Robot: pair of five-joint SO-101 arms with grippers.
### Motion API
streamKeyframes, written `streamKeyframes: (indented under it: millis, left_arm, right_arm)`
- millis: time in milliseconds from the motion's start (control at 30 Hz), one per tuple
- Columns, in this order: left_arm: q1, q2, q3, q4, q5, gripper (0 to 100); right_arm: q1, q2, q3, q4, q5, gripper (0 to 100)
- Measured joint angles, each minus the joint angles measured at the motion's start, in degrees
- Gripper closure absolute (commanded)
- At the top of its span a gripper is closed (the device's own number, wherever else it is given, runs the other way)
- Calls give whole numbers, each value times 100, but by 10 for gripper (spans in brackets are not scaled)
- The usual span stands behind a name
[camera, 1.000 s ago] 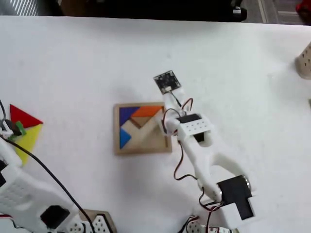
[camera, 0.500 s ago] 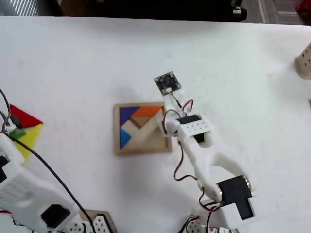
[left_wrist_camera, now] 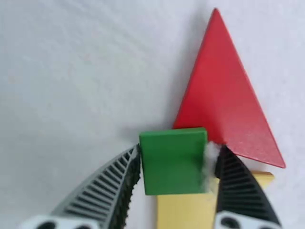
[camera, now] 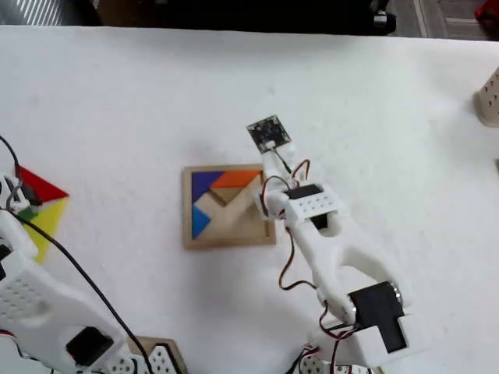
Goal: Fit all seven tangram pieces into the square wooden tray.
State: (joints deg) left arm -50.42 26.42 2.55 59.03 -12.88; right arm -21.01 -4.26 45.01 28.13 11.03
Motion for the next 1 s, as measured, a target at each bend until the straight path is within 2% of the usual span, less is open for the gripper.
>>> streamKeyframes:
  millis: [167,333,467,733,900,1000]
  left_arm:
    - [53,0,-44,0,9,915]
    - [35,9,-88,0,18,959]
    - [35,123,-404,448,18,959]
    - [88,193,-1240,1996,18,951]
    - [369,193,-1837,2927,18,847]
    - [580,193,-2136,3411,26,819]
  right_arm:
    - [0,0,0,0,0,981]
    - [0,0,0,0,0,981]
    - [9,0,0,0,0,981]
    - [0,0,0,0,0,981]
    - [0,0,0,0,0,981]
    - [0,0,0,0,0,981]
